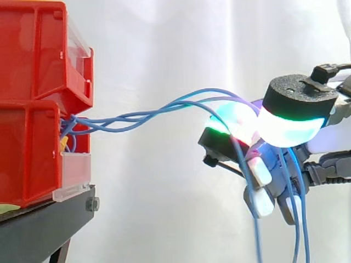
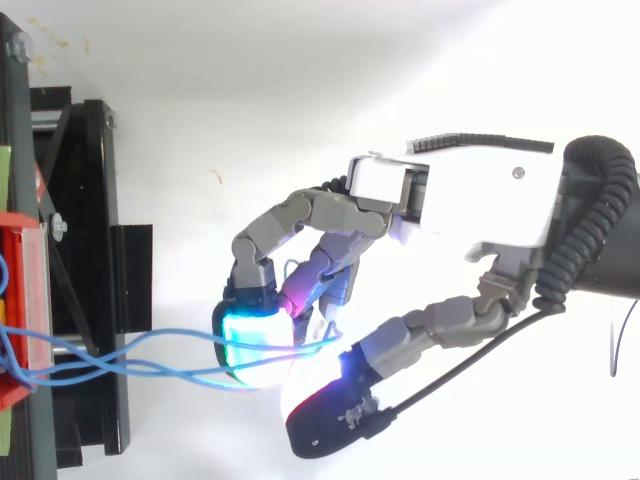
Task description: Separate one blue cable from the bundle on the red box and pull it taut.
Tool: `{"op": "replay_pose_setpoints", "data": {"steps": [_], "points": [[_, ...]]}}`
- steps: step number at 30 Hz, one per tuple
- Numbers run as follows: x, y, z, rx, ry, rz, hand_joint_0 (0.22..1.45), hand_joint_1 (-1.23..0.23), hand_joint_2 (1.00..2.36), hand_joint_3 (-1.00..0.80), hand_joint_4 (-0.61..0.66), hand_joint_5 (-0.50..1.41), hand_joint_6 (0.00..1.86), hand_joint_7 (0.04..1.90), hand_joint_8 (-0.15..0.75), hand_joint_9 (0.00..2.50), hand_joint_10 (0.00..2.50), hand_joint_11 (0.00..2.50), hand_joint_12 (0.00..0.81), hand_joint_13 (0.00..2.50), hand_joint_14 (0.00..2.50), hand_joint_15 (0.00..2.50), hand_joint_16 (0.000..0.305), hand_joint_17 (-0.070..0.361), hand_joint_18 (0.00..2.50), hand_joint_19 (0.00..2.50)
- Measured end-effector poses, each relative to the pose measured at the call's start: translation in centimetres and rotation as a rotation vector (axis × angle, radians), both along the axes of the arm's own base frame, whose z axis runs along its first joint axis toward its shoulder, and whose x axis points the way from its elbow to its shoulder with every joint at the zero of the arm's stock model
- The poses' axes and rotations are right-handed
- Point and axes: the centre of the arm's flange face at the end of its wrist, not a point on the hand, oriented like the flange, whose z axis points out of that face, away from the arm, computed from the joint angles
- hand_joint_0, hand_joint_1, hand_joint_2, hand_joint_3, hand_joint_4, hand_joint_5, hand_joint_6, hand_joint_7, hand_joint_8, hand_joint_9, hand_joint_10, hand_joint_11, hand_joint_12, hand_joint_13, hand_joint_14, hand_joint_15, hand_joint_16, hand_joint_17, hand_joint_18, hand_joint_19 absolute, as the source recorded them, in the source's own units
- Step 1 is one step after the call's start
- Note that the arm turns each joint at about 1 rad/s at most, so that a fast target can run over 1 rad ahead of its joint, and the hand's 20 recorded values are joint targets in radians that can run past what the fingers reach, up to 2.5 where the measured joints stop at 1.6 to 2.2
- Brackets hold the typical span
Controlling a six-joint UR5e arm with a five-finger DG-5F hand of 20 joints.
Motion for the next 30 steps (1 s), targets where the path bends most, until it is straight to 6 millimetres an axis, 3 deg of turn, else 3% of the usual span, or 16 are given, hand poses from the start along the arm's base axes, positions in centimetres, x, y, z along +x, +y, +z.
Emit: {"op": "replay_pose_setpoints", "data": {"steps": [4, 10, 16, 21, 30], "points": [[0.00, 0.01, 0.00, 0.000, 0.000, 0.000, 0.52, -0.60, 1.00, -0.50, 0.17, -0.15, 0.89, 1.07, 0.382, 0.91, 0.01, 0.59, 0.400, 0.97, 0.01, 0.48, 0.048, 0.109, 1.04, 0.51], [0.00, 0.00, -0.01, 0.000, 0.001, 0.000, 0.54, -0.50, 1.00, -0.46, 0.16, -0.15, 0.88, 1.10, 0.377, 0.92, 0.01, 0.58, 0.399, 0.97, 0.01, 0.49, 0.048, 0.108, 1.03, 0.55], [-0.01, 0.00, -0.02, 0.000, 0.001, 0.000, 0.57, -0.67, 1.01, -0.21, 0.15, -0.15, 0.88, 1.07, 0.402, 0.93, 0.01, 0.58, 0.422, 0.99, 0.01, 0.48, 0.052, 0.118, 1.08, 0.51], [-0.01, 0.00, -0.02, 0.000, 0.001, 0.000, 0.59, -0.81, 1.01, -0.10, 0.15, -0.16, 0.89, 1.08, 0.398, 0.91, 0.01, 0.61, 0.425, 0.99, 0.01, 0.48, 0.052, 0.118, 1.09, 0.49], [-0.02, 0.00, -0.03, 0.000, 0.002, 0.000, 0.69, -0.95, 1.01, -0.33, 0.06, -0.18, 0.90, 1.09, 0.344, 0.86, 0.01, 0.61, 0.377, 0.94, 0.01, 0.48, 0.043, 0.096, 1.00, 0.50]]}}
